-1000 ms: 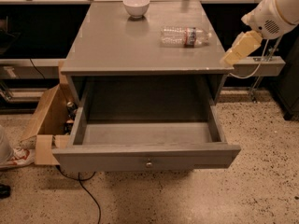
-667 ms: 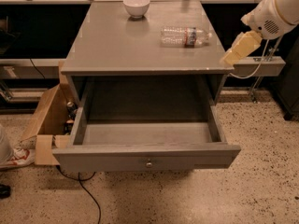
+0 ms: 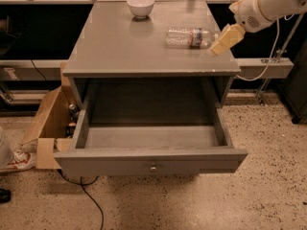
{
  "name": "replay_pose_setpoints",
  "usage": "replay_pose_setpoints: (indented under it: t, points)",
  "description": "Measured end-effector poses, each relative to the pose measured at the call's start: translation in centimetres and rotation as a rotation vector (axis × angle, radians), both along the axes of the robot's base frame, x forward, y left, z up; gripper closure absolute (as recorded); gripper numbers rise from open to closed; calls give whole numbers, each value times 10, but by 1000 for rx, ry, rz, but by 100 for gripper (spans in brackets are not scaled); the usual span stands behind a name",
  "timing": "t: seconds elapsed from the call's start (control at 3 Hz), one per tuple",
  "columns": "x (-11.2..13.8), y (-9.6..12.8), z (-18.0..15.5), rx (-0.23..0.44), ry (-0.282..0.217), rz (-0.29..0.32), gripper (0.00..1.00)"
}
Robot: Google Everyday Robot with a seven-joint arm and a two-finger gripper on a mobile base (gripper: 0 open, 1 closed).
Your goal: Place water bottle into top drawer
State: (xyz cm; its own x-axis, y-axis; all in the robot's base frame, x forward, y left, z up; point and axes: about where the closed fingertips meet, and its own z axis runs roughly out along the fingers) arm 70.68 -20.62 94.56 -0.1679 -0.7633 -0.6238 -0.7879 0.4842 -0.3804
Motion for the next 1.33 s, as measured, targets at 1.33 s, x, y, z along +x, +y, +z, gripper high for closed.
replay_pose_setpoints:
  t: [1.33]
  points:
    - [97,51,-26,219,-34,-3,0]
